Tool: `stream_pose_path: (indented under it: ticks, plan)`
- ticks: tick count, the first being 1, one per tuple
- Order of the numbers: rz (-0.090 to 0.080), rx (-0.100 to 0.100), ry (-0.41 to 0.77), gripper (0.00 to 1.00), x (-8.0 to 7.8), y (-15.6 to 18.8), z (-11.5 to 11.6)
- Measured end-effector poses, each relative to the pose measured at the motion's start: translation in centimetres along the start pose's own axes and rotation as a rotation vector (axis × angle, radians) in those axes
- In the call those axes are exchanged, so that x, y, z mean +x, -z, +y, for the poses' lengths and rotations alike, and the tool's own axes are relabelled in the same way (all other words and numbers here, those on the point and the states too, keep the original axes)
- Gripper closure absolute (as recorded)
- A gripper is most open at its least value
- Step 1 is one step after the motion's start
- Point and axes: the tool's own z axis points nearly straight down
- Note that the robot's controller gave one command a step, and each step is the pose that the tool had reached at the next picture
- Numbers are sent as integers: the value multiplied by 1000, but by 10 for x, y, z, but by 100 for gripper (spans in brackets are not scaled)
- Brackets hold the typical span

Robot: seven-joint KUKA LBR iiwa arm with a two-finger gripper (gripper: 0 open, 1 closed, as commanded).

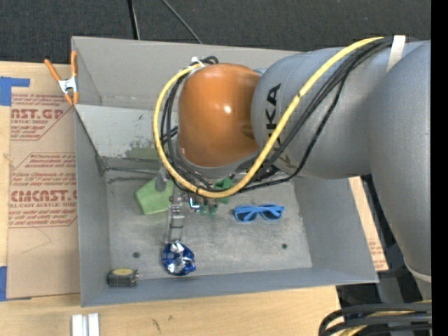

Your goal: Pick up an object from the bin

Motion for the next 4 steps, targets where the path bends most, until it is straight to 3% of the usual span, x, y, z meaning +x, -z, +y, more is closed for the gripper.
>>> stream_pose_path:
  ticks: [1, 2, 3, 4]
  plan:
    - [1, 1, 146, 0, 30, -135, -27]
    - [-6, -1, 146, 100, 27, -131, -26]
    - [-6, -1, 145, 0, 27, -131, -26]
    - [-6, 4, 77, 0, 30, -109, -121]
